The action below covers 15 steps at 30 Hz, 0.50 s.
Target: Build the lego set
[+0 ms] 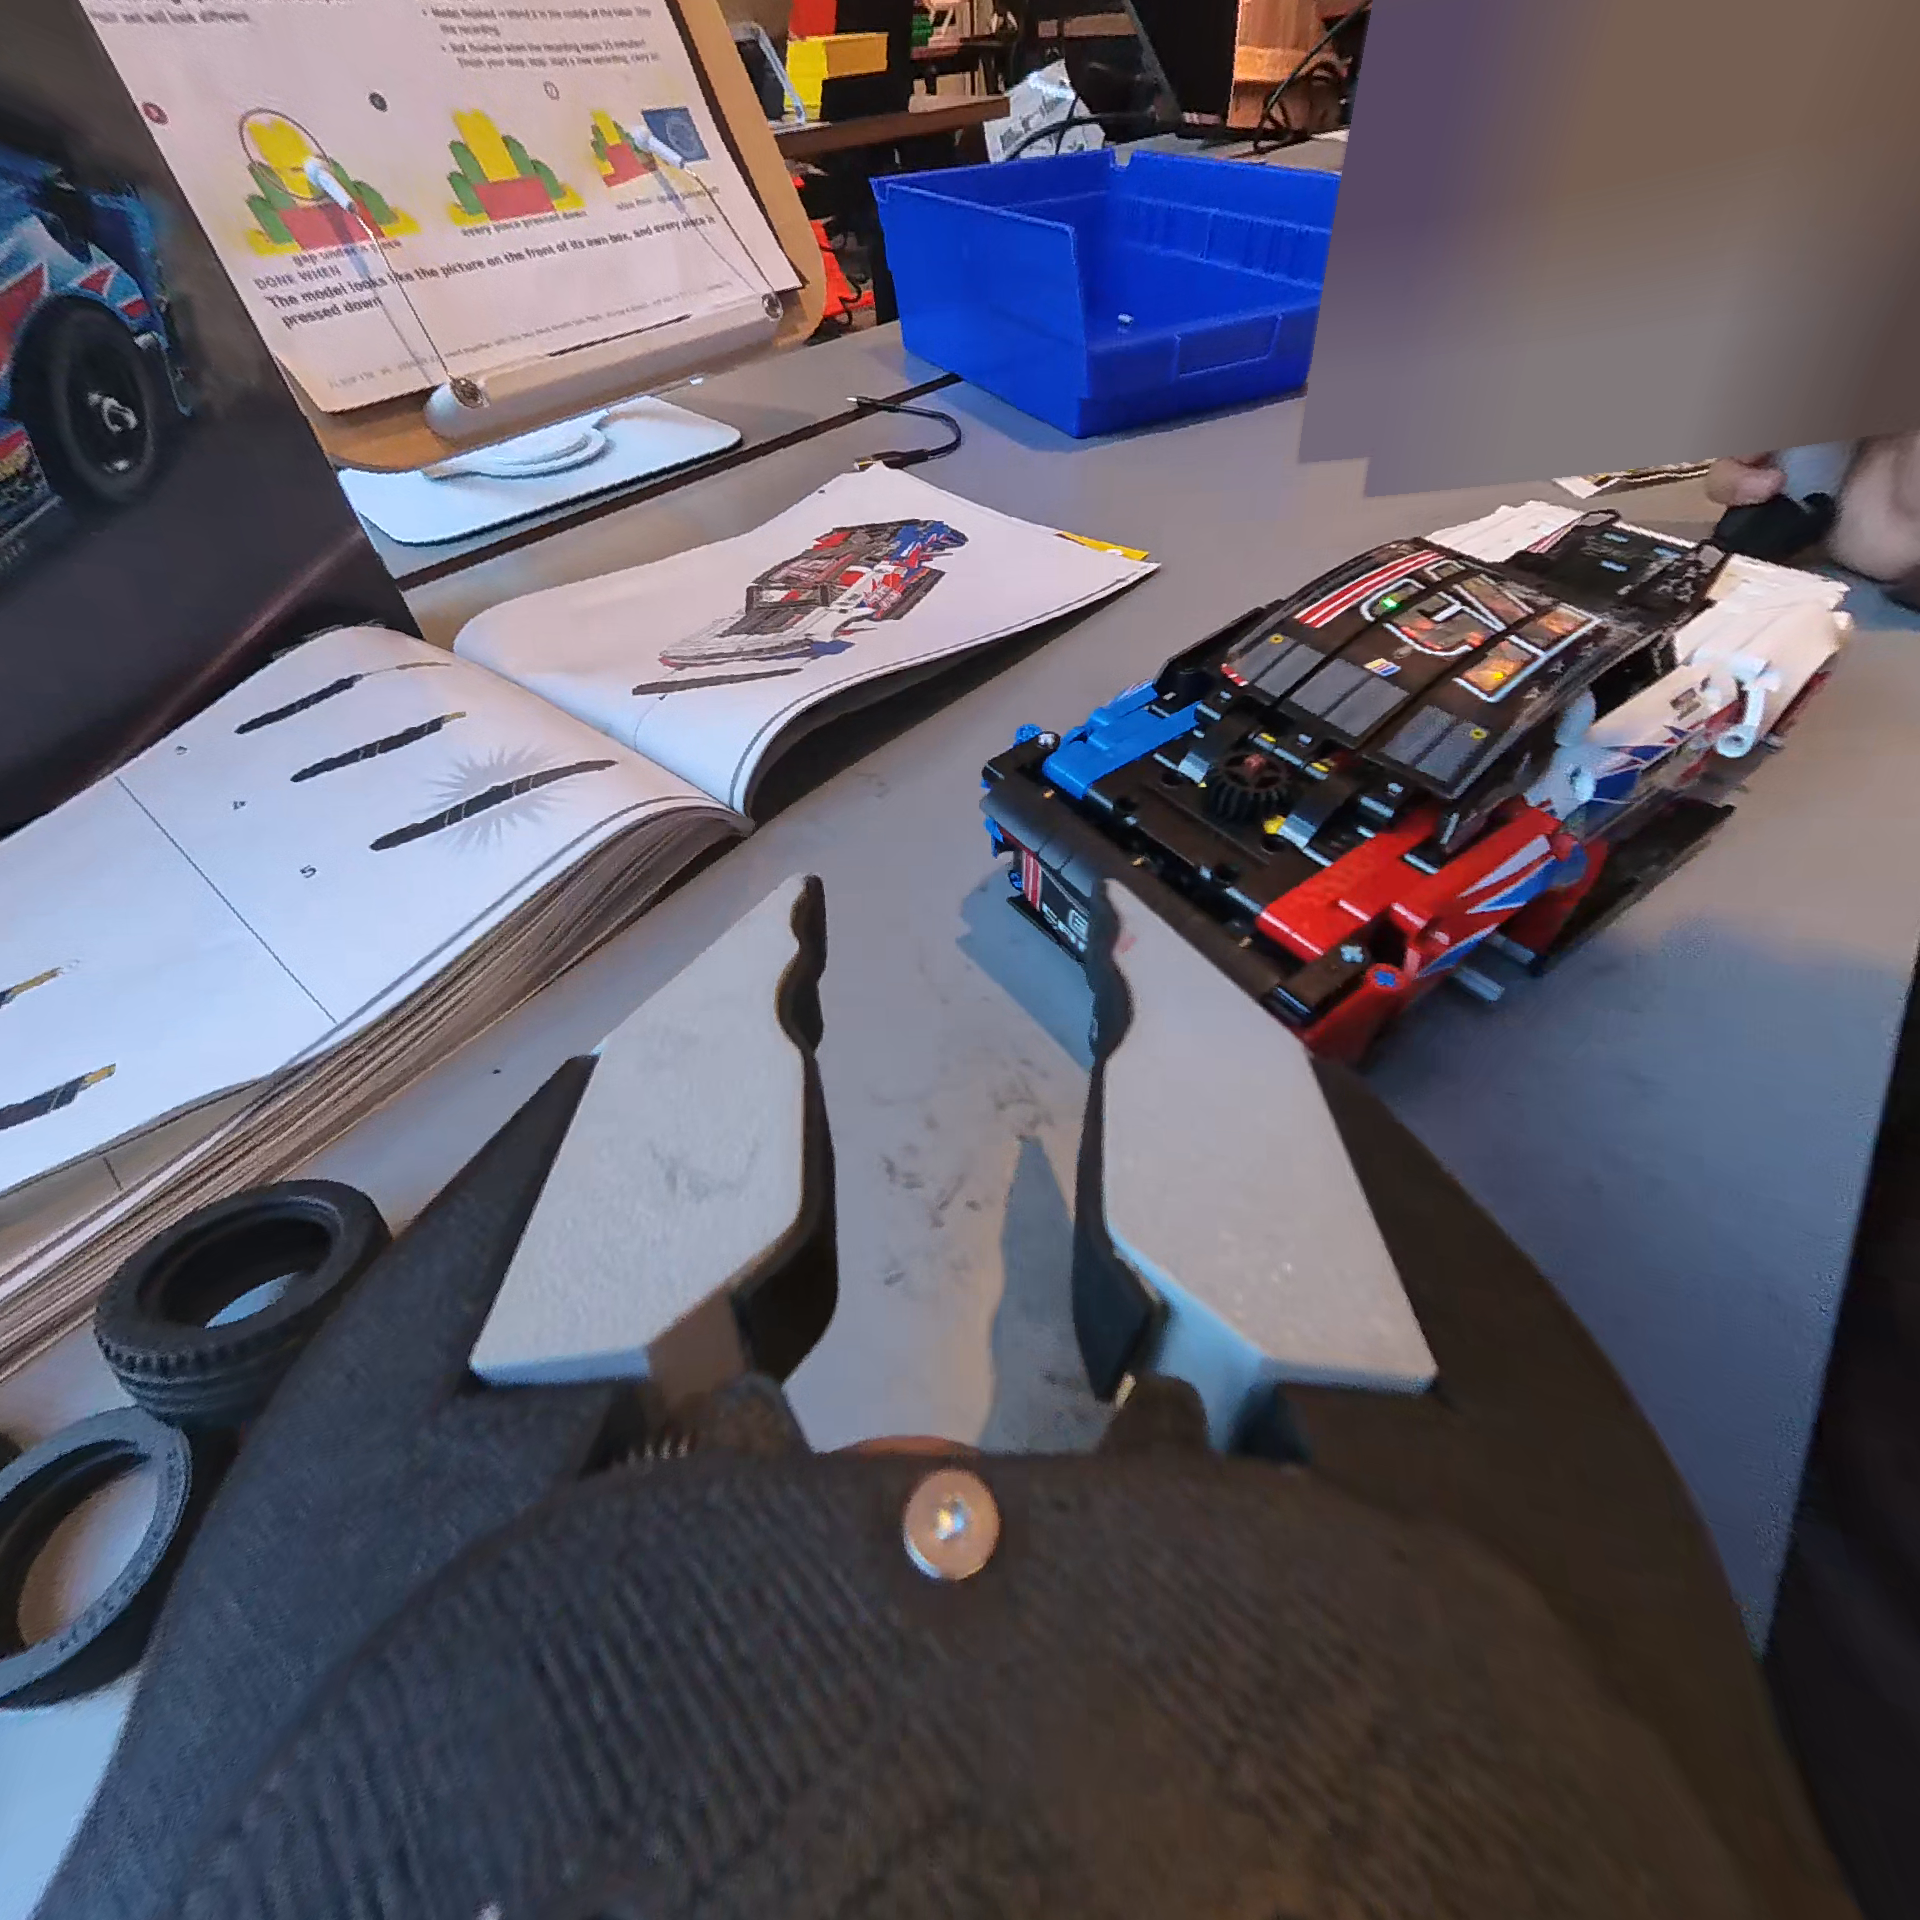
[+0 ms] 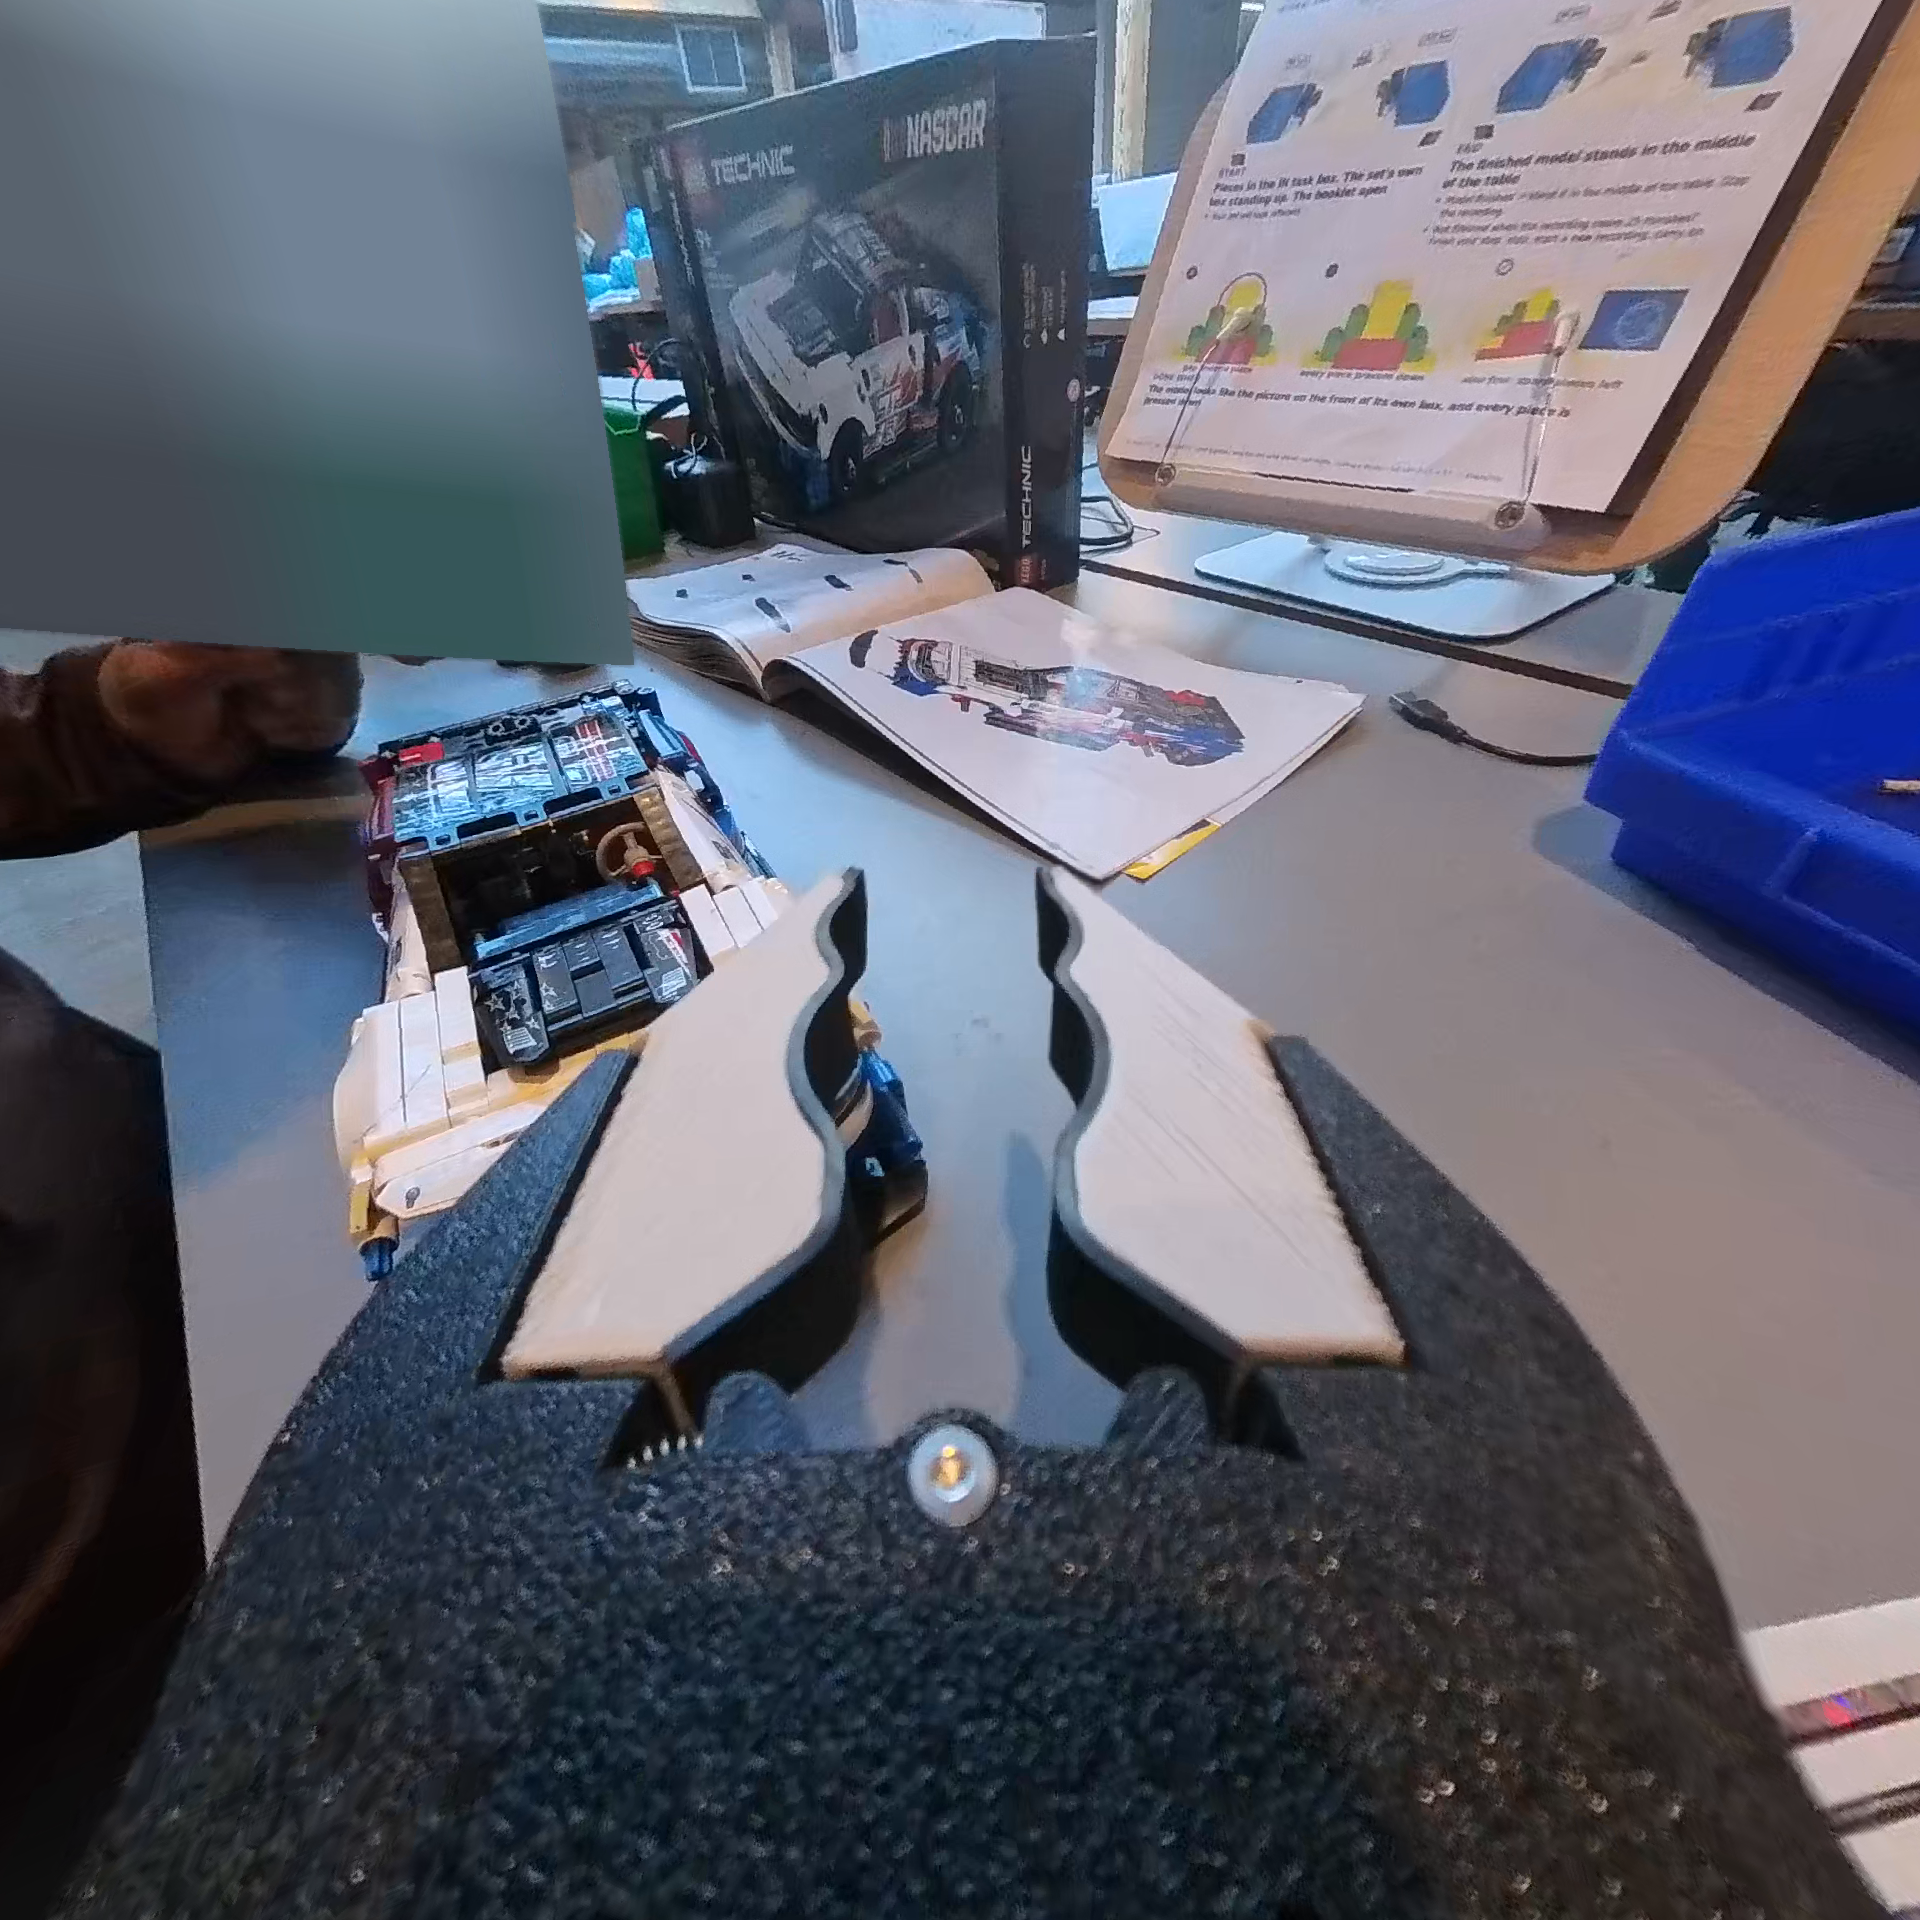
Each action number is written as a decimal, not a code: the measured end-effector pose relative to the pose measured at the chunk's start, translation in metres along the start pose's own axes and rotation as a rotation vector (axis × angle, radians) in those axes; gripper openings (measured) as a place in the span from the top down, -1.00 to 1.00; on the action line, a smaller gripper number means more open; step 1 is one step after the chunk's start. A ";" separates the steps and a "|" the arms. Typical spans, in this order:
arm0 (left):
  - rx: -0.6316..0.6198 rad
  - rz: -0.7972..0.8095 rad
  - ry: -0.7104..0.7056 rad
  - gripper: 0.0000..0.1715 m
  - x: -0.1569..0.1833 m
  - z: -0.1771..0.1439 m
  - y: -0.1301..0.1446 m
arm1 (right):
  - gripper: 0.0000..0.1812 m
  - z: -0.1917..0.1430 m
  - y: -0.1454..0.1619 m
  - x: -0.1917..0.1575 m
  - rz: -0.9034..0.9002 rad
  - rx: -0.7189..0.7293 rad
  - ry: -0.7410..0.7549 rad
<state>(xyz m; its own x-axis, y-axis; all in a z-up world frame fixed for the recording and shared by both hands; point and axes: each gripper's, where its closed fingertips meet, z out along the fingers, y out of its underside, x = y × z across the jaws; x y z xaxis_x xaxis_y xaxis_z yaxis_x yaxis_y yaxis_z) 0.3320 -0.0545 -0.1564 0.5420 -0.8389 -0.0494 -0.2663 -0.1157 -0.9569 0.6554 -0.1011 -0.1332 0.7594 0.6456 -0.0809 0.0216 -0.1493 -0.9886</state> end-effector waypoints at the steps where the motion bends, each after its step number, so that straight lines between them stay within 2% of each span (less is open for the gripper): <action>1: 0.002 -0.001 -0.006 0.45 -0.002 0.001 0.000 | 0.69 0.000 0.001 0.000 0.005 0.000 -0.007; 6: -0.015 -0.018 -0.020 0.49 -0.009 0.007 0.001 | 0.67 0.003 0.007 -0.002 0.013 -0.039 -0.042; 15: -0.029 -0.044 -0.034 0.52 -0.017 0.015 0.001 | 0.68 0.012 0.018 0.023 0.096 -0.115 0.046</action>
<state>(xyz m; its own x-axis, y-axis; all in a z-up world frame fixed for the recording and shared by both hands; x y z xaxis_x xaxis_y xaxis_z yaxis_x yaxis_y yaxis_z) 0.3347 -0.0323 -0.1605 0.5802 -0.8143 -0.0172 -0.2644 -0.1684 -0.9496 0.6657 -0.0795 -0.1543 0.7905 0.5895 -0.1661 0.0197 -0.2954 -0.9552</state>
